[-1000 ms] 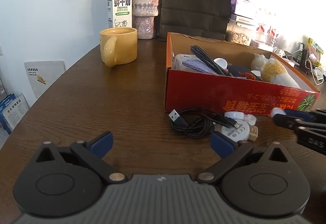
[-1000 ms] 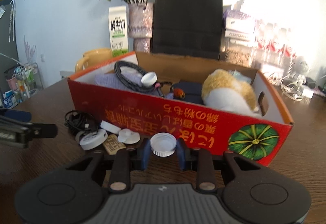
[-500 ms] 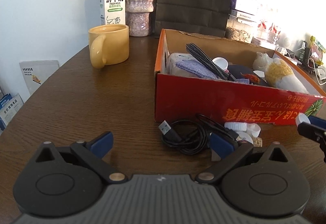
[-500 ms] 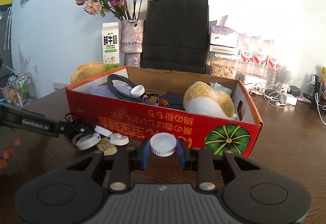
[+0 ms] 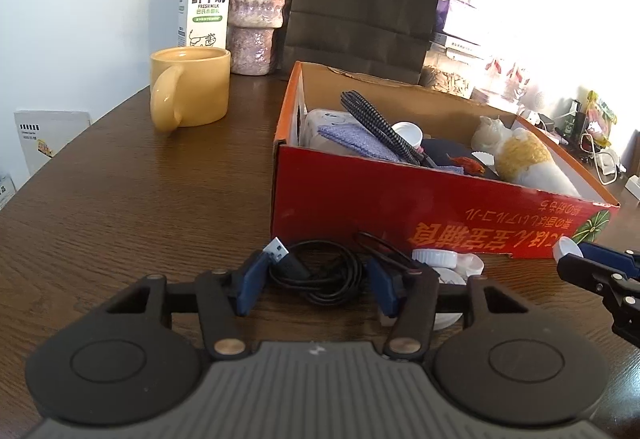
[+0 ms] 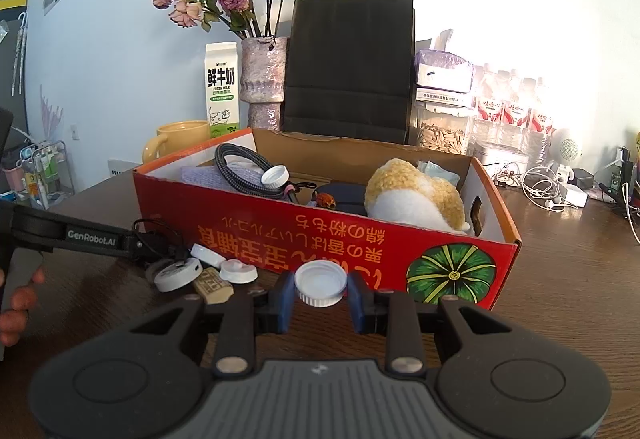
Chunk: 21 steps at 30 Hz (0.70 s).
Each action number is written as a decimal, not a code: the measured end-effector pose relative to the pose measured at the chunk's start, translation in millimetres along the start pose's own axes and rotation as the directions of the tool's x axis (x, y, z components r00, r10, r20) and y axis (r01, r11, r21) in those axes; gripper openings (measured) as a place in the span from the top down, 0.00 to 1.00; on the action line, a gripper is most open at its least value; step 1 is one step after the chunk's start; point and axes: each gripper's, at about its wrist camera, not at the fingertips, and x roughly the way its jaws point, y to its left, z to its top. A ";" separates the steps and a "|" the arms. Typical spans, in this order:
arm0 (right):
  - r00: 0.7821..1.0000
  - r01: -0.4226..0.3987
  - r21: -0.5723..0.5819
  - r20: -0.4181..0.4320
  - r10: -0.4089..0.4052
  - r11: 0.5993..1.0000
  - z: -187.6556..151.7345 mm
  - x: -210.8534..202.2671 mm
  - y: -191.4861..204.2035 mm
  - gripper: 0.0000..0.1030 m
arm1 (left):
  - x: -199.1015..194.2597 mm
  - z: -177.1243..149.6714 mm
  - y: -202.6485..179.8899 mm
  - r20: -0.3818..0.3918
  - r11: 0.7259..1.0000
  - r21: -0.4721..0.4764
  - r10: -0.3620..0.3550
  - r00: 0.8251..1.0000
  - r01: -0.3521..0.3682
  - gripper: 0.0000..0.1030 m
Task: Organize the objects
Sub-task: 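Grasp the black cable with the left gripper while the right gripper grasps a white cap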
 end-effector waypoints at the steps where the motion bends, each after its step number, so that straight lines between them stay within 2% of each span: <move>1: 1.000 -0.001 0.000 -0.001 0.001 1.000 0.0 0.0 0.0 0.74 | -1.4 -0.9 0.2 0.002 1.000 -0.005 0.004 1.000 -0.004 0.47; 9: 1.000 -0.002 -0.001 -0.001 0.002 1.000 0.3 -0.4 0.2 0.74 | -22.5 -9.3 9.5 0.011 0.995 -0.012 0.100 0.995 -0.100 0.49; 14: 1.000 0.001 -0.001 0.005 -0.001 1.000 0.4 -1.4 1.2 0.74 | -42.3 -11.1 19.3 0.061 0.990 -0.036 0.136 0.989 -0.134 0.49; 21: 0.999 -0.002 -0.011 0.050 0.003 1.000 7.9 -8.7 5.3 0.74 | -65.1 6.9 4.8 0.164 0.997 -0.016 0.075 0.984 -0.074 0.49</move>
